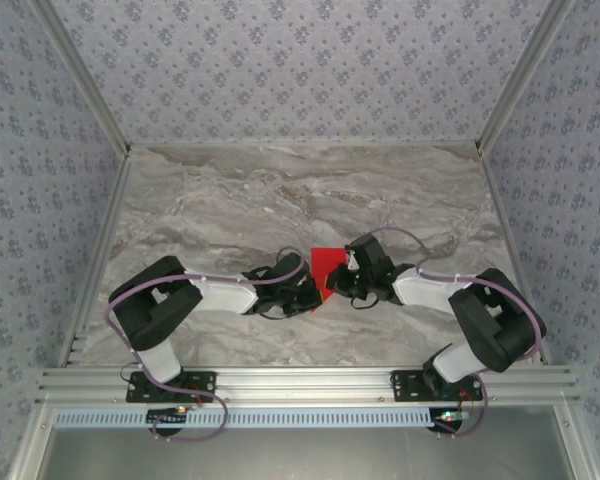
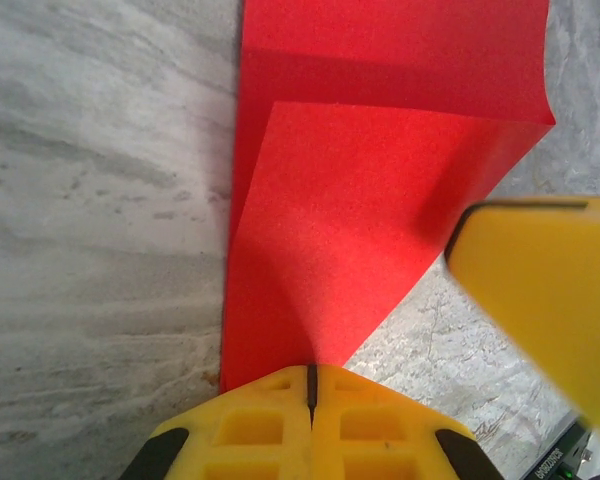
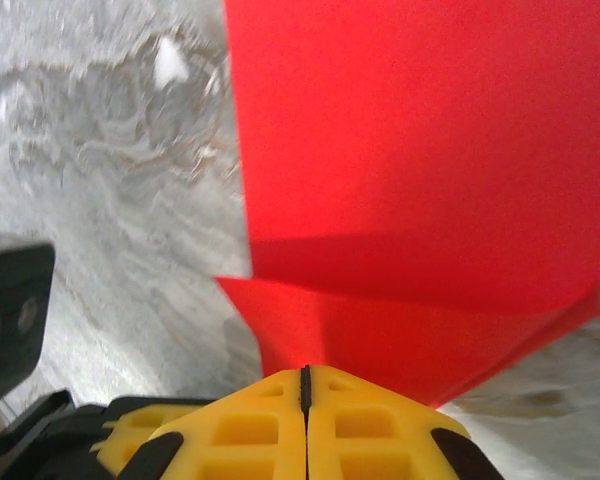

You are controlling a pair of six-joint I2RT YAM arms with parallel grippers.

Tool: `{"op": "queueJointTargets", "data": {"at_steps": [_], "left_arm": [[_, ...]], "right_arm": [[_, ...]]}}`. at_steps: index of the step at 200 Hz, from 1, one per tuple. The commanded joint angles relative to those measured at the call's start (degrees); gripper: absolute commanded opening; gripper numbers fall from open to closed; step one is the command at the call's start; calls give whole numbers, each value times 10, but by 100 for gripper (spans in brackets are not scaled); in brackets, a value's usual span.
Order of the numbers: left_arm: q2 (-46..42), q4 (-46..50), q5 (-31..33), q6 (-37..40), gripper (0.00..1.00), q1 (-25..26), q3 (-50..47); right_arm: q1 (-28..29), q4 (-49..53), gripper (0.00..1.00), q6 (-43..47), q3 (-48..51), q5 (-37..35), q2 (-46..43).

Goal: Fold a paper plane with a square sheet of paper (pick it up from the middle)
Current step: Third fold the triangle at the center of the table.

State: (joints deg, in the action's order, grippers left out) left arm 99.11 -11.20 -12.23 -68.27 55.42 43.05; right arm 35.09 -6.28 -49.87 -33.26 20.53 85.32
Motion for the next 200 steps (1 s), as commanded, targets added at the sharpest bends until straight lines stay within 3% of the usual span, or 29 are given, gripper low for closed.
{"op": "queueJointTargets", "data": {"at_steps": [1,49,106,136,158,200], "left_arm": [[26,37,10,-5,0,4,-12],[18,50,20,-14,0,4,-22],[24,73,9,-34,0,-4,-47],[15,82,-1,-7,0,-19,-45],[0,128,-13,69,0,-35,-19],[-28,212,-26,219,0,-67,4]], "right_arm": [[14,11,6,7,-13,-13,20],[-8,14,5,16,9,-21,42],[-166,49,5,94,17,7,33],[-212,87,5,106,-2,4,-1],[-193,101,5,105,-10,5,-44],[-57,74,5,65,-31,-4,-30]]}}
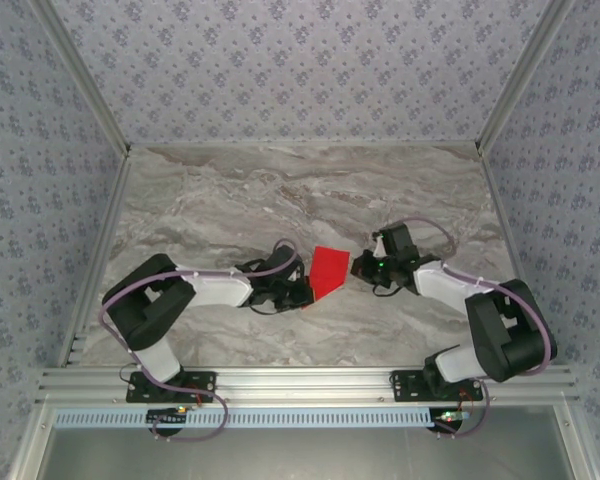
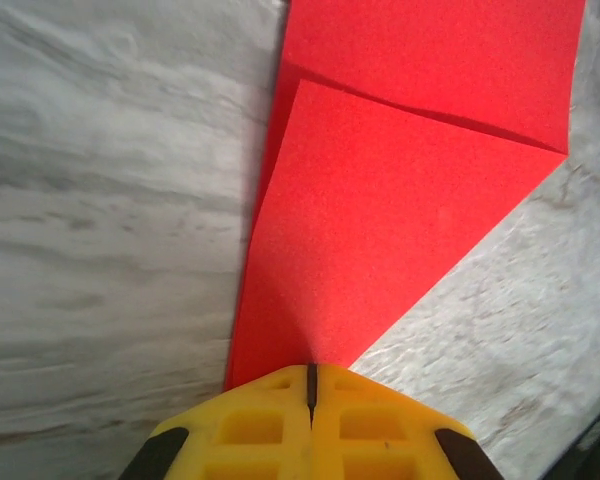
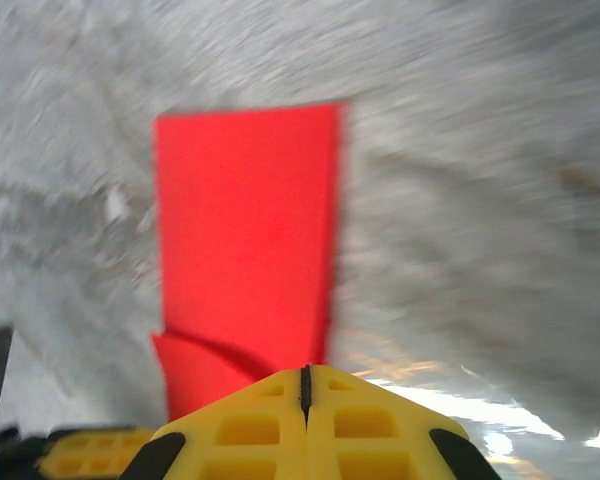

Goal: Fold a paper plane with a square sheet of paper (pick it up from the middle)
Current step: Third fold the triangle at the center of the table.

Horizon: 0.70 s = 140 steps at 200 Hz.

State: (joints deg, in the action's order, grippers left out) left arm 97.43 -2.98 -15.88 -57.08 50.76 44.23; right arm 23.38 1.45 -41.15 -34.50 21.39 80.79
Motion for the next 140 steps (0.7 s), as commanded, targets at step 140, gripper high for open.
{"op": "queueJointTargets", "data": {"at_steps": [140], "left_arm": [[-108,5,7,41,0,-46,-32]], "right_arm": [[123,-66,5,-75,-31,-8,132]]}}
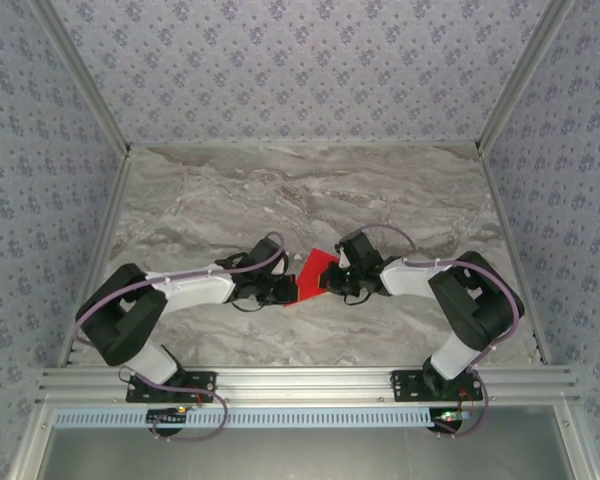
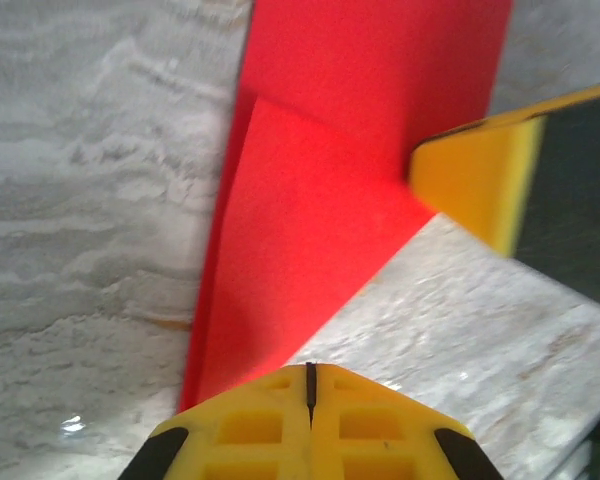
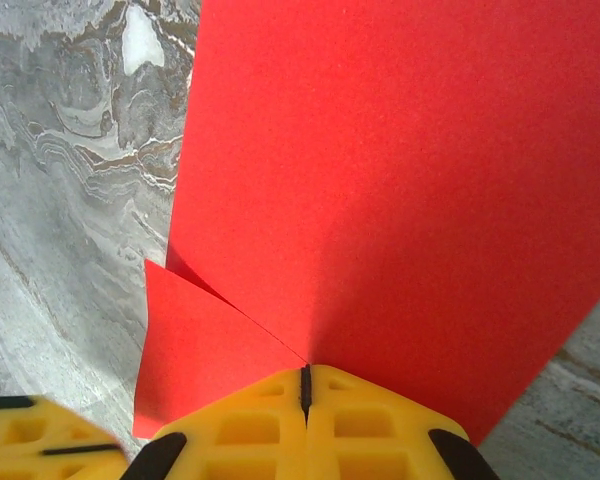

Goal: Fold a paper plane with a square sheet of paper (pick it up from the middle)
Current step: Third fold the triangle at the center of the table, then fourth fold the wing at the center of the table.

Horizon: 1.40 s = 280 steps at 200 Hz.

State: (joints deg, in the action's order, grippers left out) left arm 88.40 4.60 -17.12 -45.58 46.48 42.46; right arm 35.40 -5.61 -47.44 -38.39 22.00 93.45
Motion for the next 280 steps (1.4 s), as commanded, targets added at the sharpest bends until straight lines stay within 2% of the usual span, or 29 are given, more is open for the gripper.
{"op": "queueJointTargets", "data": {"at_steps": [1,34,57,87,133,232,280], "left_arm": [[-17,-74,22,-77,0,-3,-15],[2,-173,66,-187,0,7,-52],[13,-240,118,-256,0,46,-63],[40,-261,163,-299,0,81,-55],[78,-314,201,-331,0,89,-81],[43,-301,302,-404,0,110,-202],[-67,-176,346,-416,0,108,-233]], "right_arm": [[3,5,4,-13,8,-15,5],[3,3,4,-21,15,-22,5],[3,4,4,-29,20,-29,7],[2,-2,4,-40,28,-35,11],[2,-5,4,-46,37,-40,15],[-1,17,4,-49,52,-70,33],[-7,28,4,-42,54,-74,39]]}}
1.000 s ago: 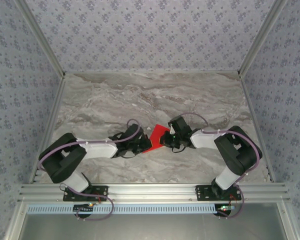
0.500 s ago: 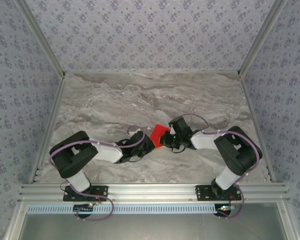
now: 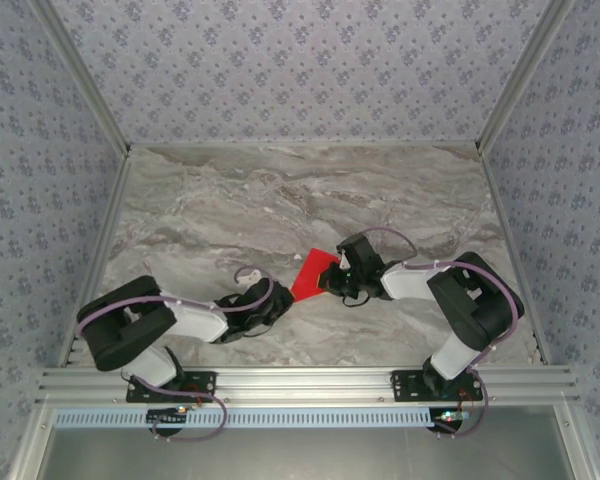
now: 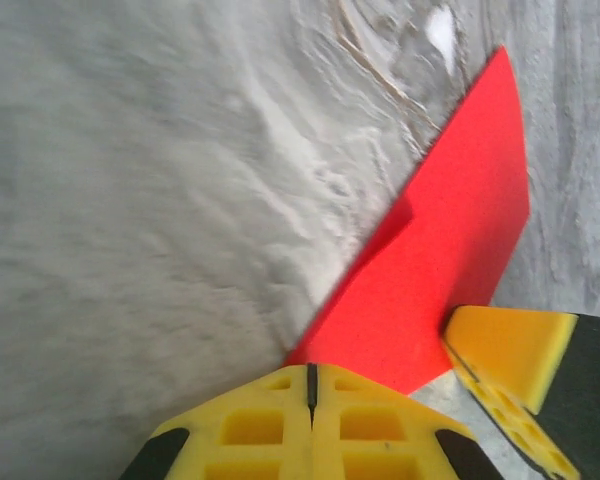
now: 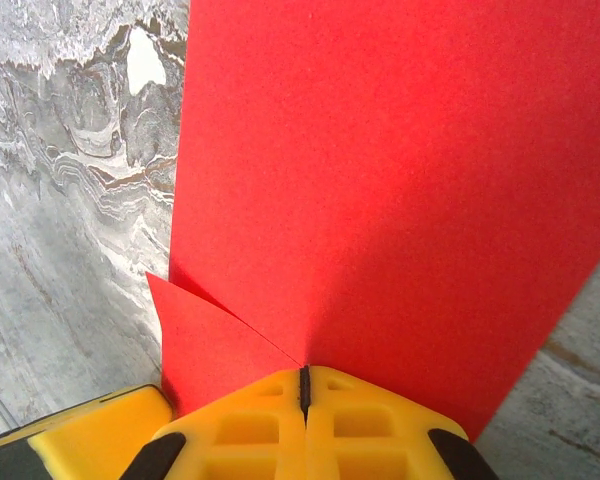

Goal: Fold a paper plane with a square sheet of paper (pick it up from the middle)
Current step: Fourth fold the wing at the center of the table.

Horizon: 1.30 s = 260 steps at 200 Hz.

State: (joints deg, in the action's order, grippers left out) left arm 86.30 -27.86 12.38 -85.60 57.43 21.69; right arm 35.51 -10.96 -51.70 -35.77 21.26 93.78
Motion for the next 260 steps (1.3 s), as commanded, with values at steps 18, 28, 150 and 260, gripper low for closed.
{"op": "queueJointTargets", "data": {"at_steps": [18,28,150,260], "left_arm": [[-97,185,60,-7,0,-5,-27],[-126,203,60,18,0,-10,-14],[-23,315,-164,360,17,-94,249],[127,345,-165,371,1,-100,313]], "right_arm": [[-9,81,4,2,28,-63,36],[-9,80,4,5,25,-58,34],[-53,141,37,16,-12,-17,-123],[-70,82,54,-52,42,29,-132]]}}
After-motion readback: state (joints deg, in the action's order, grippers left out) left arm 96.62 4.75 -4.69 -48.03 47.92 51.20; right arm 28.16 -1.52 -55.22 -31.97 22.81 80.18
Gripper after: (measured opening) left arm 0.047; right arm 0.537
